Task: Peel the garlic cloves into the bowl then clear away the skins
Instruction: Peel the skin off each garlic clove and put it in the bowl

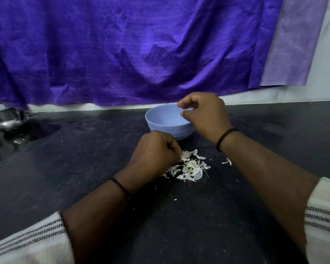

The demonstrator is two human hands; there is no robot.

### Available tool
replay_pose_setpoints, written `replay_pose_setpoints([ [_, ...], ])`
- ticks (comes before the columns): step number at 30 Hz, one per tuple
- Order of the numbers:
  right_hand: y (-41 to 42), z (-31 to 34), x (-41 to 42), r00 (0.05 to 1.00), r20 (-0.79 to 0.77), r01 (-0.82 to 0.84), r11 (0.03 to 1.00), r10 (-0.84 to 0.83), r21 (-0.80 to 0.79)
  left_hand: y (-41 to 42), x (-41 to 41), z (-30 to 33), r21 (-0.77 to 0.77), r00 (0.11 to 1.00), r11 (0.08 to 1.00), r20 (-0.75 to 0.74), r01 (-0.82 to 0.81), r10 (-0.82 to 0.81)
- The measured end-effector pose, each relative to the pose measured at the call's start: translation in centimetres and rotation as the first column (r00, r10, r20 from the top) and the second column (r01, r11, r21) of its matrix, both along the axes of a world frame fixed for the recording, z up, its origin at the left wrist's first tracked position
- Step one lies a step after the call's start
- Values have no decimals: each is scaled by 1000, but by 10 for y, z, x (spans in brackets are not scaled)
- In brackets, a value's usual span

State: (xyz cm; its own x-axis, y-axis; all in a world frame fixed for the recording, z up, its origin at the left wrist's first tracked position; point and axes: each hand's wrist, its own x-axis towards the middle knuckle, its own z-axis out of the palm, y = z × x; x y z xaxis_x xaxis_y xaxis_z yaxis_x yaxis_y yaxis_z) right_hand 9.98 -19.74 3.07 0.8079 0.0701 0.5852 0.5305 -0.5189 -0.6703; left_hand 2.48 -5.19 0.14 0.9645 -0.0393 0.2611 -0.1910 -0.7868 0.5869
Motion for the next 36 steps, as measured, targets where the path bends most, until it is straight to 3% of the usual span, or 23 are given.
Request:
replay_pose_setpoints([
  [5,-6,3,-11,1000,17,13,993,-15,117,-1,1,0,-55,999,998,41,4,-2],
  [9,-18,-2,-27,1000,-9,-13,993,14,121,0,3,1,-6,1000,1000,-5,17,-17],
  [14,-39,-17,-52,996,-68,-48,999,49,16,3,3,4,-9,1000,1000,0,-7,7],
  [18,-38,-31,-64,984,-150,-120,977,94,-175,11,2,10,-10,998,999,44,-54,54],
  [25,-24,-38,-57,978,-67,-203,842,196,-500,24,5,16,82,991,988,-19,-130,132],
  [28,-27,-32,-58,991,-42,-128,787,128,-603,25,6,15,89,987,984,-29,-155,159],
  [31,-36,-26,-59,998,17,-37,813,58,-581,27,8,14,56,983,982,-19,-179,180],
  [36,-23,-32,-65,991,16,-107,843,136,-527,26,8,12,72,983,981,-4,-181,182],
])
